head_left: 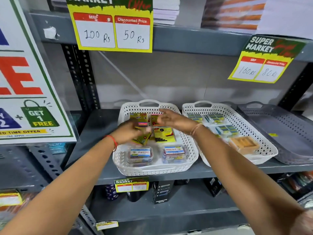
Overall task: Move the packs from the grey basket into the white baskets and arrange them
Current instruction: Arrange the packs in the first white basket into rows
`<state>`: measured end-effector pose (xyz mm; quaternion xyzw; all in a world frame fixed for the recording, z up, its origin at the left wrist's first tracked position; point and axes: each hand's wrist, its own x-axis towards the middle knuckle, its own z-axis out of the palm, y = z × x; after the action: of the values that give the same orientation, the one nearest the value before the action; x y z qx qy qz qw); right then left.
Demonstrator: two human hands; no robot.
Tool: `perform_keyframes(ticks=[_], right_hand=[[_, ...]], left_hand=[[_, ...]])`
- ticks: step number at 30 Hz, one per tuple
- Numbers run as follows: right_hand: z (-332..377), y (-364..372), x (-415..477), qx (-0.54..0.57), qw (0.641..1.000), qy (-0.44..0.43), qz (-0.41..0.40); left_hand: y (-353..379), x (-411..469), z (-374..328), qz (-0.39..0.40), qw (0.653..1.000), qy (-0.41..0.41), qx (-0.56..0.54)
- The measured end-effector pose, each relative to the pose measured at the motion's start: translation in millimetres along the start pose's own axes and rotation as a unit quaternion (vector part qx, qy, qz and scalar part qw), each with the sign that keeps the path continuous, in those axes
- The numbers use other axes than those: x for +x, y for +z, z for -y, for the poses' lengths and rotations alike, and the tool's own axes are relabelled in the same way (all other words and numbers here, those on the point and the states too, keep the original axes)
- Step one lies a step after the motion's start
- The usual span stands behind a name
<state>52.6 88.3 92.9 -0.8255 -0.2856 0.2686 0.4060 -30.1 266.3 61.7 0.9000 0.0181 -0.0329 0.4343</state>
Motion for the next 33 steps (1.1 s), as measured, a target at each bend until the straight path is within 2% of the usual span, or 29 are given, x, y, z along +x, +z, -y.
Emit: perform_keyframes(ticks=[2,4,7,9,10,12,16,20,25,26,28,30,33], right_hand=[[9,4,20,0.195,0.979,0.049,-0.024],[6,18,41,0.297,0.944,0.143,0.002],[-5,39,61,0.331,0.906,0.262,0.033],[-8,47,67,0.342,0.89,0.3,0.028],[-9,49,68,0.342,0.887,0.309,0.015],[-8,50,67,0.341,0.889,0.306,-0.01],[-8,46,60,0.361,0.884,0.294,-0.043],[-15,44,58,0.383,0.873,0.295,-0.057],[-18,47,57,0.389,0.877,0.272,-0.074],[-18,48,56,0.382,0.881,0.27,-0.076],[-15,50,55,0.364,0.889,0.267,-0.077],[-8,49,50,0.349,0.897,0.261,-0.073],[-1,45,45,0.311,0.918,0.237,-0.065]], left_hand=[[-2,15,2,-0.071,0.984,-0.094,-0.132],[4,28,12,-0.105,0.956,-0.178,-0.208],[14,39,19,-0.109,0.943,-0.2,-0.242],[12,46,22,-0.151,0.929,-0.222,-0.254],[9,50,27,-0.166,0.912,-0.247,-0.283],[6,50,25,-0.171,0.879,-0.29,-0.338],[4,44,26,-0.152,0.856,-0.299,-0.392],[6,25,3,-0.124,0.848,-0.311,-0.41],[11,0,-40,-0.13,0.884,-0.274,-0.357],[12,3,-36,-0.137,0.883,-0.268,-0.36],[11,17,-13,-0.134,0.858,-0.297,-0.396],[6,19,0,-0.1,0.837,-0.313,-0.438],[5,22,9,-0.102,0.847,-0.296,-0.43]])
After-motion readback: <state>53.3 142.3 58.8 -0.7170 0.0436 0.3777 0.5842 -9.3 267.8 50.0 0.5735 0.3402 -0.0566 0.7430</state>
